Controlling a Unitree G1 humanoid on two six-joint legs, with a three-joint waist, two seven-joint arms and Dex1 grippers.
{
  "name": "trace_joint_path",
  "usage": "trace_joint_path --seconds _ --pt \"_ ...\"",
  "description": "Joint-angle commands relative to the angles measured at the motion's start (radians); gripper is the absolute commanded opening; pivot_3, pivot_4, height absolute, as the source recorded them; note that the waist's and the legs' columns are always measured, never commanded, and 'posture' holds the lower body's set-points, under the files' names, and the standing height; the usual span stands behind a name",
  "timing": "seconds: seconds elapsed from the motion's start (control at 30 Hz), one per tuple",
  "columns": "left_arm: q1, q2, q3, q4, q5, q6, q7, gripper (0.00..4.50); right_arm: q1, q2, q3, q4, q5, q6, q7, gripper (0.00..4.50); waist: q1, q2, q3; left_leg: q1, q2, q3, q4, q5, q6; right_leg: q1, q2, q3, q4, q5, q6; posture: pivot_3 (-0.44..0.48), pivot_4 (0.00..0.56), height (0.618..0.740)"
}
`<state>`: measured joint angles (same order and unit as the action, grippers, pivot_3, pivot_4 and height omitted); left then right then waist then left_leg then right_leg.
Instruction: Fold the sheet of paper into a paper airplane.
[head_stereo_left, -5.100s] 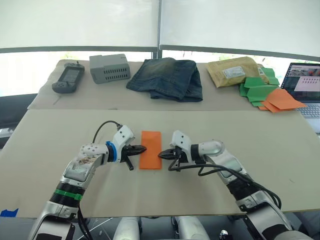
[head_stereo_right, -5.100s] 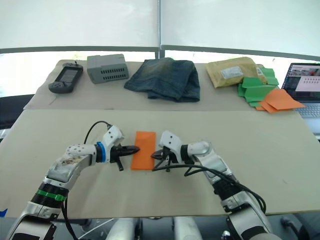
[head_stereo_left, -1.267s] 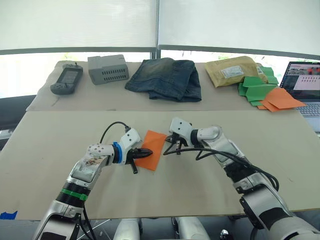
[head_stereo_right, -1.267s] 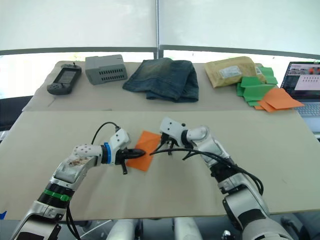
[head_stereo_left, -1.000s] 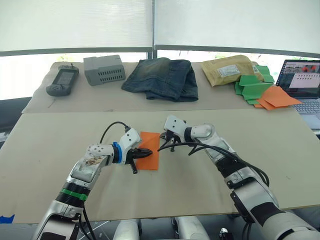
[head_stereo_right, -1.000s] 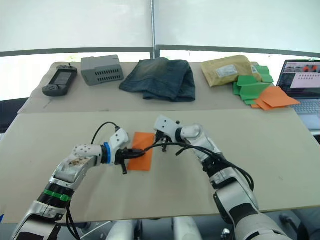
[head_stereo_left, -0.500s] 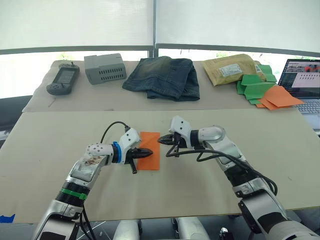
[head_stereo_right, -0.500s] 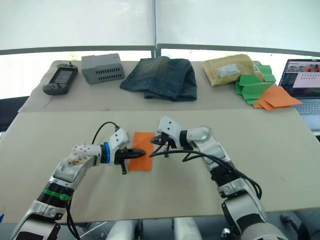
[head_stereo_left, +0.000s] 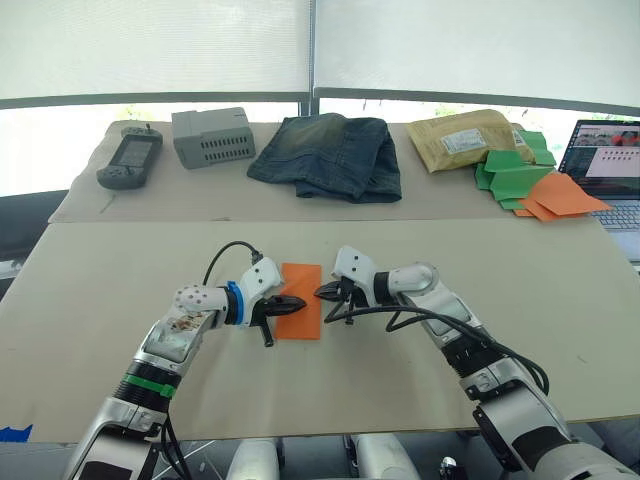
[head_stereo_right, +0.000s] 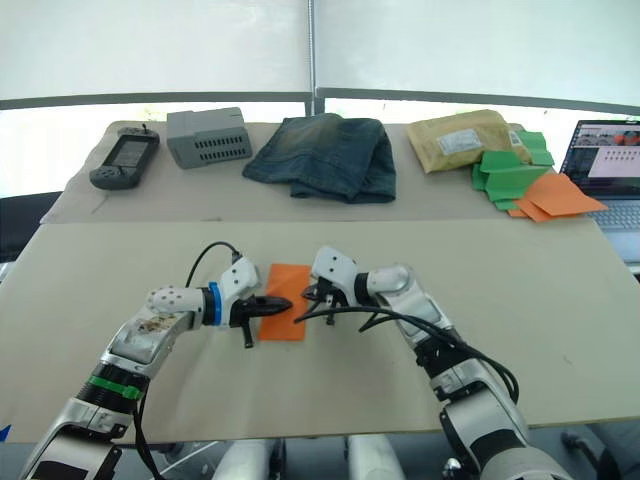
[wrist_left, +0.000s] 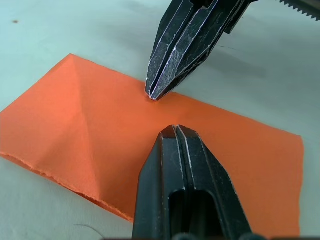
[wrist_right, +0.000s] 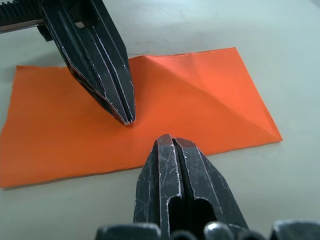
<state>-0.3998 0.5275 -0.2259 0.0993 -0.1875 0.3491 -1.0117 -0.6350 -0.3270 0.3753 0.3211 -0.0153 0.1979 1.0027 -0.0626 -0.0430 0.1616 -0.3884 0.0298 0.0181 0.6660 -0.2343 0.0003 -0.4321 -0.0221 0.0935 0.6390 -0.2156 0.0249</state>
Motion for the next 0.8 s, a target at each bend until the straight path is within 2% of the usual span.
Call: trace_joint_path --seconds 0.03,0.3,0.57,0.8 --pt "0.000 0.018 -0.014 0.020 0.037 0.008 0.008 0.00 0.064 -0.022 0.036 -0.027 0.001 -0.032 0.056 0.01 0.001 0.000 0.000 0.000 0.000 0.000 0.000 0.000 0.000 0.000 0.000 0.000 0.000 0.000 0.000 0.000 0.150 0.728" --pt "0.024 0.021 -0.030 -0.004 0.037 0.018 0.002 0.00 0.135 -0.033 0.054 -0.116 0.014 -0.013 0.101 0.01 0.001 0.000 0.000 0.005 0.000 0.000 0.000 0.000 0.000 0.005 0.001 -0.001 -0.001 -0.001 0.000 0.000 0.150 0.728" --pt "0.038 0.017 -0.031 -0.024 0.027 0.034 0.010 0.00 0.134 -0.025 0.032 -0.103 -0.010 -0.014 0.040 0.01 0.001 0.000 0.000 0.005 0.000 -0.001 -0.001 0.000 0.000 0.006 0.000 -0.001 -0.001 -0.001 -0.001 0.000 0.150 0.728" --pt "0.033 0.029 -0.021 -0.025 0.022 0.040 0.004 0.00 0.099 -0.132 0.001 -0.205 -0.006 0.090 0.073 0.01 0.007 0.000 0.000 0.006 0.000 -0.001 0.000 0.000 0.000 0.006 0.000 -0.001 -0.001 -0.001 -0.001 0.000 0.150 0.728"
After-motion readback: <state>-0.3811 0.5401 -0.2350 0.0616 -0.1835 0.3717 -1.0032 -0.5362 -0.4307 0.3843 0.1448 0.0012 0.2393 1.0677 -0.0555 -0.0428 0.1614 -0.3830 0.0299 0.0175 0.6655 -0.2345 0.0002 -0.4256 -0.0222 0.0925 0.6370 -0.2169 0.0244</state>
